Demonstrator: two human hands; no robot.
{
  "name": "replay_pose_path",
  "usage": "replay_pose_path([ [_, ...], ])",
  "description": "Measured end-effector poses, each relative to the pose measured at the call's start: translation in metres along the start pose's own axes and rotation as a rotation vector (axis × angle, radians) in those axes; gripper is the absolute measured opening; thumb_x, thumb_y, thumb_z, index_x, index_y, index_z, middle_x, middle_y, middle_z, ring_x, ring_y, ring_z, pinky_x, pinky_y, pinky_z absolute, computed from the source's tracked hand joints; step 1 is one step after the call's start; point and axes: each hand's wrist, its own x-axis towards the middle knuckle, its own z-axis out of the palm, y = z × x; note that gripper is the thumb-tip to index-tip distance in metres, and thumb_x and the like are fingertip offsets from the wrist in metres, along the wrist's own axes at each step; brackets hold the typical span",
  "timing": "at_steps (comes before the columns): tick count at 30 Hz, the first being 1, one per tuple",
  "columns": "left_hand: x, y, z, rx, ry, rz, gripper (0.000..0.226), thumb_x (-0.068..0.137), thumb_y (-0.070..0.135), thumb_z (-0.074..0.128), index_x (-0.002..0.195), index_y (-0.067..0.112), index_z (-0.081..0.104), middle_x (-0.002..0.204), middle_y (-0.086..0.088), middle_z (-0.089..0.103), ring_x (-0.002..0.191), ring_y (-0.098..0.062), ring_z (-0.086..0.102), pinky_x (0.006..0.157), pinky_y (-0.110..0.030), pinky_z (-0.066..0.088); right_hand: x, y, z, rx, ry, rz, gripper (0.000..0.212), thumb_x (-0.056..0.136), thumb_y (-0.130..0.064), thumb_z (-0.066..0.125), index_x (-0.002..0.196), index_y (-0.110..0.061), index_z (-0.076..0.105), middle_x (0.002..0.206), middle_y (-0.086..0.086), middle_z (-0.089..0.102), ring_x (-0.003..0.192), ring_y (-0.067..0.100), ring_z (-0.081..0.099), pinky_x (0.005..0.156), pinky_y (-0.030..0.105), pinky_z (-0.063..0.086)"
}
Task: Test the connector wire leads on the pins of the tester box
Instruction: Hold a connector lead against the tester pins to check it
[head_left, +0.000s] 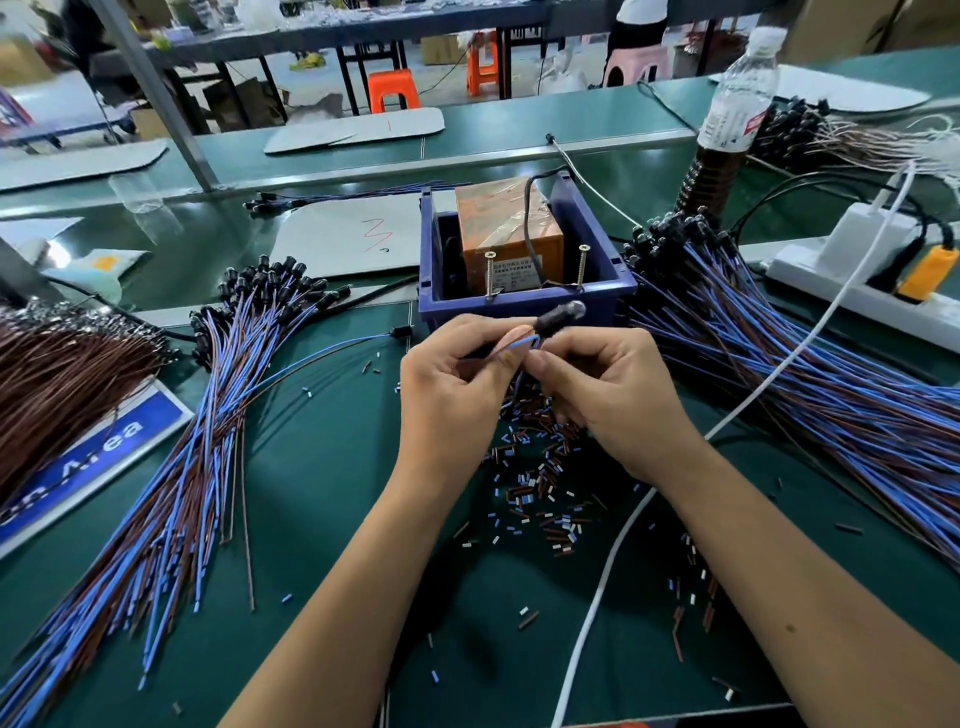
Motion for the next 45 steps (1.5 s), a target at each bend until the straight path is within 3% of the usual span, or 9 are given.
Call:
replay_pose_path([
  [4,0.002,0.005,-0.001,-0.231,-0.045,-0.166,0.010,0.092,0.002,0.071,0.093,0.009,0.078,0.078,0.004,0.076,0.067,-0.002,0.067,0.065,-0.014,0.051,0.000,-0.004,-0.003,-0.039,-0.031,-0.011,0.019,0.087,-0.028,0.074,0.082,-0.010,0.076,0.051,0.004,0.051,0.044,0.017,0.040,0.043,0.037,0.029],
  [10,0.002,0.008,-0.006,-0.339,-0.117,-0.304,0.005,0.093,0.005,0.070,0.094,0.000,0.072,0.053,0.013,0.059,0.039,0.002,0.046,0.043,-0.006,0.035,0.001,-0.004,-0.004,-0.073,-0.054,-0.049,0.011,0.091,-0.016,0.076,0.083,-0.008,0.077,0.056,-0.002,0.058,0.048,0.010,0.046,0.046,0.024,0.035],
  [14,0.003,0.010,-0.008,-0.355,-0.128,-0.376,0.007,0.086,0.018,0.075,0.085,0.012,0.076,0.059,0.002,0.063,0.040,-0.006,0.028,0.039,-0.016,0.022,0.000,-0.004,-0.006,-0.091,-0.087,-0.104,0.010,0.091,-0.018,0.075,0.086,-0.010,0.077,0.063,-0.005,0.064,0.053,0.003,0.051,0.053,0.016,0.041],
  [19,0.002,0.010,-0.007,-0.384,-0.085,-0.355,0.005,0.085,0.014,0.077,0.081,0.016,0.074,0.064,-0.004,0.062,0.045,-0.011,0.030,0.040,-0.017,0.022,0.001,-0.003,-0.006,-0.116,-0.081,-0.129,0.010,0.092,-0.020,0.075,0.085,-0.014,0.077,0.064,-0.002,0.065,0.052,0.005,0.054,0.051,0.016,0.042],
  [23,0.002,0.012,-0.004,-0.455,0.024,-0.250,0.007,0.093,0.008,0.069,0.087,0.004,0.069,0.071,-0.001,0.073,0.042,0.003,0.047,0.045,-0.009,0.038,0.002,-0.002,-0.004,-0.069,0.008,-0.105,0.013,0.093,-0.025,0.074,0.088,-0.014,0.077,0.065,0.013,0.061,0.047,0.018,0.048,0.043,0.034,0.038],
  [28,0.003,0.011,-0.002,-0.395,0.186,-0.203,0.008,0.090,0.018,0.072,0.085,0.012,0.071,0.076,-0.010,0.075,0.044,0.001,0.049,0.049,-0.011,0.037,0.003,-0.002,-0.008,-0.028,0.129,-0.152,0.018,0.109,-0.023,0.056,0.096,-0.013,0.063,0.089,0.007,0.073,0.044,0.021,0.052,0.044,0.043,0.049],
  [34,0.006,0.010,-0.004,-0.451,0.378,-0.282,0.006,0.089,0.011,0.075,0.086,0.012,0.071,0.071,-0.009,0.074,0.041,0.000,0.046,0.045,-0.014,0.037,0.003,0.001,-0.007,-0.087,0.317,-0.195,0.006,0.104,-0.016,0.064,0.104,-0.010,0.062,0.071,0.008,0.069,0.040,0.021,0.051,0.043,0.028,0.045],
  [38,0.008,0.012,-0.006,-0.587,0.367,-0.398,0.008,0.080,0.018,0.077,0.078,0.015,0.070,0.071,-0.008,0.073,0.036,-0.003,0.028,0.038,-0.016,0.022,0.001,0.001,-0.006,-0.191,0.423,-0.235,0.007,0.104,-0.018,0.065,0.100,-0.013,0.068,0.067,0.001,0.069,0.044,0.018,0.057,0.045,0.028,0.046],
  [45,0.008,0.018,-0.011,-0.740,0.233,-0.501,0.011,0.087,0.016,0.066,0.091,0.012,0.075,0.077,-0.002,0.070,0.038,-0.003,0.027,0.037,-0.015,0.022,0.002,-0.001,-0.005,-0.226,0.459,-0.219,0.010,0.103,-0.015,0.065,0.094,-0.014,0.068,0.064,0.000,0.068,0.046,0.013,0.058,0.049,0.023,0.045],
])
